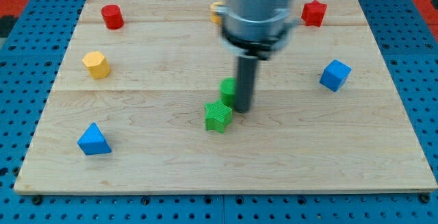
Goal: Move the green star closer to the green circle
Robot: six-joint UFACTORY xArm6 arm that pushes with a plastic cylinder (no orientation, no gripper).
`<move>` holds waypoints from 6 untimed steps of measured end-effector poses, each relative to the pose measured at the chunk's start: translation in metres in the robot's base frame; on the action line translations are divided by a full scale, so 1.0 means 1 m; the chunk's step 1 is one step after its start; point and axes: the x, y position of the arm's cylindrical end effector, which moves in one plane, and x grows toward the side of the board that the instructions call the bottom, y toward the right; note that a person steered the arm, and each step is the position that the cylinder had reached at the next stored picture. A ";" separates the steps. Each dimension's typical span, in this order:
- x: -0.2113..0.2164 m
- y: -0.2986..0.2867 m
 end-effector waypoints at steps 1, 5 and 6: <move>0.017 0.036; 0.023 -0.031; -0.017 -0.045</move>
